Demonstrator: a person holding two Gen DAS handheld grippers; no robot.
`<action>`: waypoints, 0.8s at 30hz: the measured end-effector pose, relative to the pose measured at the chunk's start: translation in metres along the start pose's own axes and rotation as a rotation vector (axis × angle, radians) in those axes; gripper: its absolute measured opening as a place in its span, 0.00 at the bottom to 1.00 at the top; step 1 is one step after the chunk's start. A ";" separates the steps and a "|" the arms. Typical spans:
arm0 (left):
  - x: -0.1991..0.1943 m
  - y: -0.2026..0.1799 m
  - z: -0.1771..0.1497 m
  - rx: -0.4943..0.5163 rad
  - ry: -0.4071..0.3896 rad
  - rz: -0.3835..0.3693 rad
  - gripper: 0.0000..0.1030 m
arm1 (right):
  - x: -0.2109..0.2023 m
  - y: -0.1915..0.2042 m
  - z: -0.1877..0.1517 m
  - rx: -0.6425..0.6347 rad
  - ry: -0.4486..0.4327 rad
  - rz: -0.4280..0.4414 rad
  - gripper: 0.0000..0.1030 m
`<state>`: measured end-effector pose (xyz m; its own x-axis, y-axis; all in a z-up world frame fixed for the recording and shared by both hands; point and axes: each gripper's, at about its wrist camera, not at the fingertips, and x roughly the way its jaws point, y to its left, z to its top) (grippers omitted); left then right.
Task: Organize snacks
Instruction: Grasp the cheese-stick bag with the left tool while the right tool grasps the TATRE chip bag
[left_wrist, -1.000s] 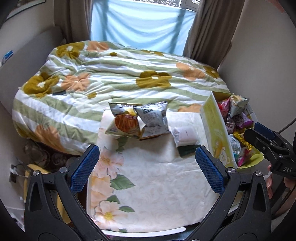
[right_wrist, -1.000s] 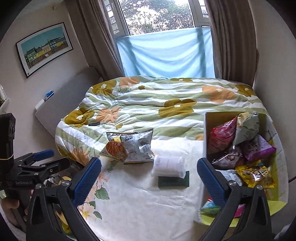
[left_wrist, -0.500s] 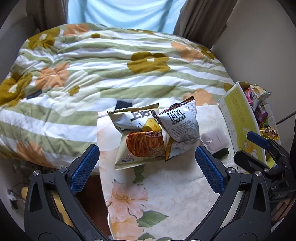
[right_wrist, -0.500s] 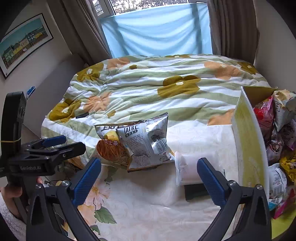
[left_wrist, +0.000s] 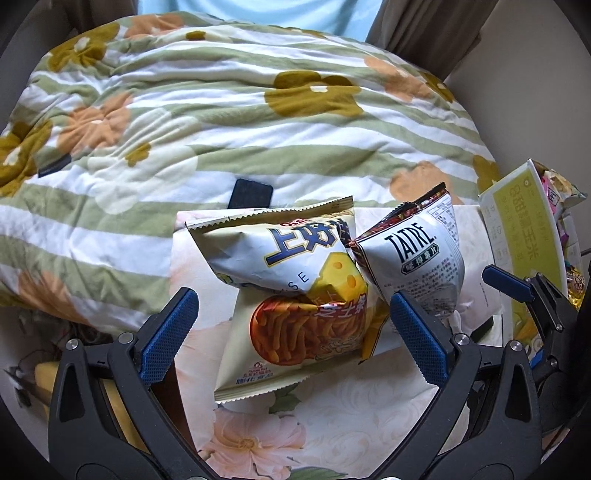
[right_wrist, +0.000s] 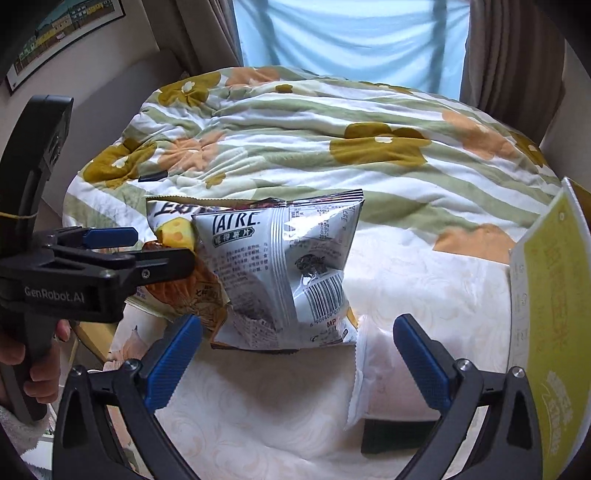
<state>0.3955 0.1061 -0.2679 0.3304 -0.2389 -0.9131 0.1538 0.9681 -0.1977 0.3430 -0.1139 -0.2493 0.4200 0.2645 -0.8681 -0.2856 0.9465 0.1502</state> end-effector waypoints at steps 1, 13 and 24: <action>0.003 0.000 0.001 -0.001 0.003 0.006 1.00 | 0.006 -0.001 0.002 -0.010 0.008 0.006 1.00; 0.033 0.006 0.003 -0.022 0.063 0.019 0.75 | 0.046 -0.006 0.015 -0.098 0.089 0.080 0.91; 0.024 0.018 -0.006 -0.049 0.066 0.048 0.68 | 0.059 -0.007 0.022 -0.063 0.110 0.135 0.79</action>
<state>0.4010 0.1183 -0.2955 0.2739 -0.1885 -0.9431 0.0929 0.9812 -0.1692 0.3888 -0.1012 -0.2912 0.2780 0.3635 -0.8891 -0.3883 0.8892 0.2421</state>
